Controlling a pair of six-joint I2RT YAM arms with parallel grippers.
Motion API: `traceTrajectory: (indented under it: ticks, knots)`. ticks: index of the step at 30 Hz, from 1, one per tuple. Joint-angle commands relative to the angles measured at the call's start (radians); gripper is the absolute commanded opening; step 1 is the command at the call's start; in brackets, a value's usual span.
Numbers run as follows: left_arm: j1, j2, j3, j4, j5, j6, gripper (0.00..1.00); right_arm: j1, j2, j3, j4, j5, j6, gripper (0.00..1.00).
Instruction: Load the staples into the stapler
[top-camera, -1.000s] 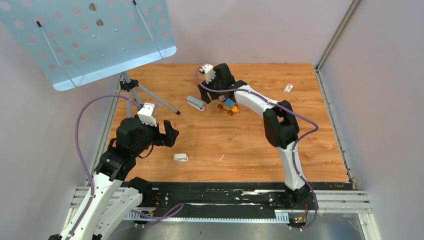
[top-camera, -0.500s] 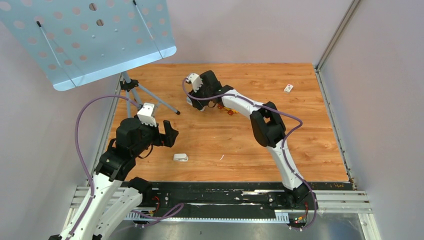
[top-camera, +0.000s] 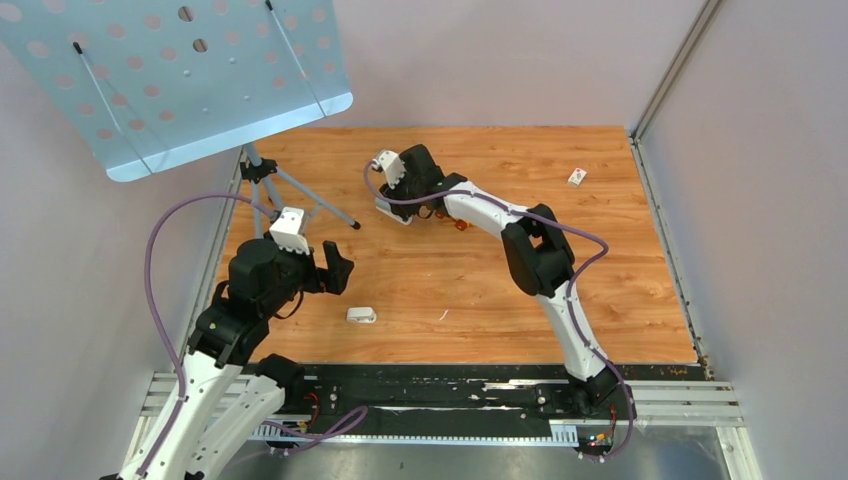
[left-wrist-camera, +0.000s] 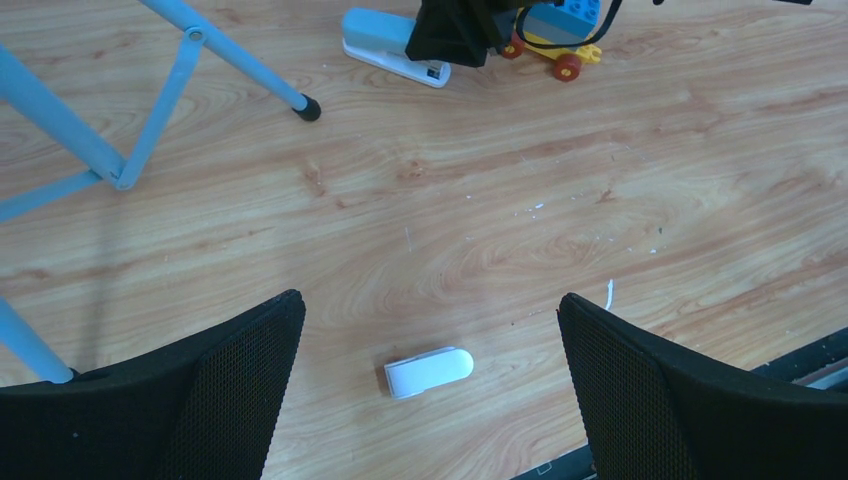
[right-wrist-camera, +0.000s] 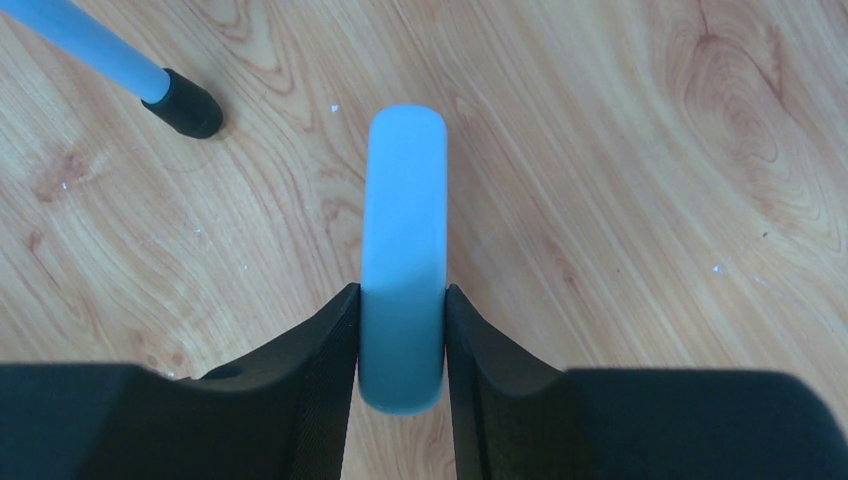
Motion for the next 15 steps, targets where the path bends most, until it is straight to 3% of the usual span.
traceTrajectory:
  ticks: [1,3,8,15]
  knots:
    - [-0.004,-0.029,0.004,-0.010,-0.020,-0.014,1.00,0.010,-0.064,-0.037,-0.002,0.031,0.000,0.38]
    - [-0.004,-0.035,0.004,-0.008,-0.045,-0.015,1.00,0.011,-0.053,-0.036,-0.008,0.035,-0.001,0.39]
    - [-0.004,-0.033,0.003,-0.009,-0.043,-0.013,1.00,0.011,-0.052,-0.046,-0.028,0.031,-0.003,0.26]
    - [-0.004,-0.031,0.010,-0.016,-0.050,-0.027,0.99,0.011,-0.234,-0.190,-0.003,0.023,0.061,0.19]
